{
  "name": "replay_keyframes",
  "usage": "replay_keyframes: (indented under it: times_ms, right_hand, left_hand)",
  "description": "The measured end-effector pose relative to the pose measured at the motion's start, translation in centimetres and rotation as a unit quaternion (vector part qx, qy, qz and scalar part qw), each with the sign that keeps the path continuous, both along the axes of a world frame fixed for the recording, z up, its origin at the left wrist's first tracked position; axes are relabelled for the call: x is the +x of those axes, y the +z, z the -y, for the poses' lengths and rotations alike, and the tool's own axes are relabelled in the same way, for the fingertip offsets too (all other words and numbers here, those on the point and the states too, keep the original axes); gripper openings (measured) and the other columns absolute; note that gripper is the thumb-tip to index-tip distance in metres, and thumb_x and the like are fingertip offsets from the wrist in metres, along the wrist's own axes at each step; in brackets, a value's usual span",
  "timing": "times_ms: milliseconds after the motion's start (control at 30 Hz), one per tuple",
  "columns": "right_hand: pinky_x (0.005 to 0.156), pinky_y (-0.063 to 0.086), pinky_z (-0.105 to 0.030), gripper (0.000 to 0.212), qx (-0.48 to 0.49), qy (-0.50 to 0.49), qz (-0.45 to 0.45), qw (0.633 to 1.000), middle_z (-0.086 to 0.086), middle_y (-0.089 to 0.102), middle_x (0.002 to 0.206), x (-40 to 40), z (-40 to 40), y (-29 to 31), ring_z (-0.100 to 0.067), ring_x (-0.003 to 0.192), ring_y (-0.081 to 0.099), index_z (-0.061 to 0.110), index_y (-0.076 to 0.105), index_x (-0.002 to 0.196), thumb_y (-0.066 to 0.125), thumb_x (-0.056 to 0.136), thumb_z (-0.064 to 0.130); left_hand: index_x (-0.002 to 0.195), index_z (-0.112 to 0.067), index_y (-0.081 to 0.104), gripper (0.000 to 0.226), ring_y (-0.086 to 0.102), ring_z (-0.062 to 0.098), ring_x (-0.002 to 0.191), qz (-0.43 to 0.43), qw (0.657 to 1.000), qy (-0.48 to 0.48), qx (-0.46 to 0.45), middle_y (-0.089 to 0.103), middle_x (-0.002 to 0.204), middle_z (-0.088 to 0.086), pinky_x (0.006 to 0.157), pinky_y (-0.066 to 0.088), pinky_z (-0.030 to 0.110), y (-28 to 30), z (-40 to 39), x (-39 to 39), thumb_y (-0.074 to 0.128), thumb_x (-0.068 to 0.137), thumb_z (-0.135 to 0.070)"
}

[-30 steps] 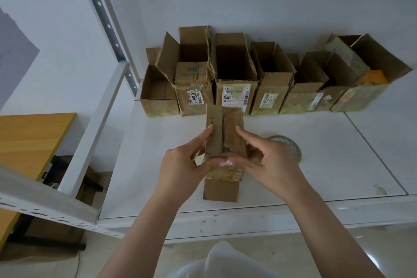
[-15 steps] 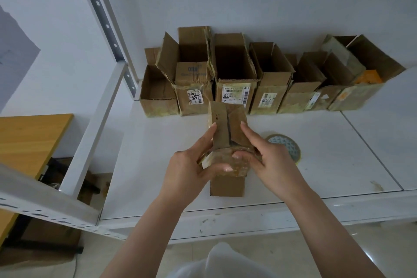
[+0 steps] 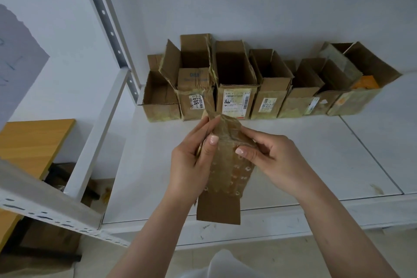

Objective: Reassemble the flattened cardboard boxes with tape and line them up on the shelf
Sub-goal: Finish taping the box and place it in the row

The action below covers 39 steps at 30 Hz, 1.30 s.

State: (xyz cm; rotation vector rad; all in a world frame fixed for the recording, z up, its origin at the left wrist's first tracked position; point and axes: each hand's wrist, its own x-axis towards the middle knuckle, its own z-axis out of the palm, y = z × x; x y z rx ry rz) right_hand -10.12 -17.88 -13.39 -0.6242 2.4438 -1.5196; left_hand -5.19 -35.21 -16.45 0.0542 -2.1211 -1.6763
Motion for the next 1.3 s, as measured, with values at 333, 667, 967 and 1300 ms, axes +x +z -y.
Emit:
replay_keyframes:
  times_ms: [333, 667, 967, 1300]
  right_hand:
    - [0.061, 0.037, 0.004, 0.074, 0.058, -0.070, -0.053, 0.994, 0.026, 0.066, 0.078, 0.3, 1.0, 0.0, 0.021, 0.071, 0.059, 0.026, 0.052, 0.130, 0.052, 0.069, 0.067]
    - [0.062, 0.052, -0.041, 0.054, 0.117, -0.117, -0.180, 0.970, 0.000, 0.064, 0.060, 0.6, 1.0, -0.8, -0.017, 0.061, 0.062, 0.017, 0.055, 0.070, 0.036, 0.086, 0.065]
    - [0.059, 0.044, -0.010, 0.036, -0.109, -0.026, -0.089, 0.990, 0.008, 0.058, 0.072, 0.4, 1.1, -0.9, -0.002, 0.063, 0.057, 0.028, 0.055, 0.114, 0.043, 0.094, 0.055]
    - [0.077, 0.047, -0.016, 0.043, 0.009, -0.087, -0.283, 0.955, -0.004, 0.061, 0.103, 0.3, 1.7, -3.2, -0.009, 0.090, 0.056, 0.016, 0.059, 0.130, 0.034, 0.101, 0.035]
  left_hand:
    - [0.112, -0.057, 0.059, 0.042, 0.069, 0.016, 0.101, 0.001, 0.998, 0.034, -0.046, 0.069, 0.121, 0.002, 0.080, 0.058, 0.024, -0.3, 0.0, 0.1, 0.046, 0.079, -0.078]
    - [0.112, -0.036, 0.068, 0.040, 0.063, 0.002, 0.083, -0.012, 0.989, 0.116, -0.094, 0.070, 0.093, -0.021, 0.068, 0.042, 0.001, -0.3, 0.5, -0.2, 0.048, 0.088, -0.061]
    - [0.097, -0.045, 0.067, 0.027, 0.066, -0.004, 0.090, -0.010, 0.995, 0.096, 0.031, 0.070, 0.090, -0.027, 0.074, 0.053, 0.015, 1.1, 0.1, 0.1, 0.050, 0.084, -0.061]
    - [0.109, -0.050, 0.060, 0.031, 0.055, -0.001, 0.068, -0.054, 0.994, 0.087, -0.024, 0.064, 0.090, -0.031, 0.064, 0.049, 0.015, 0.1, -0.9, 0.5, 0.048, 0.088, -0.069]
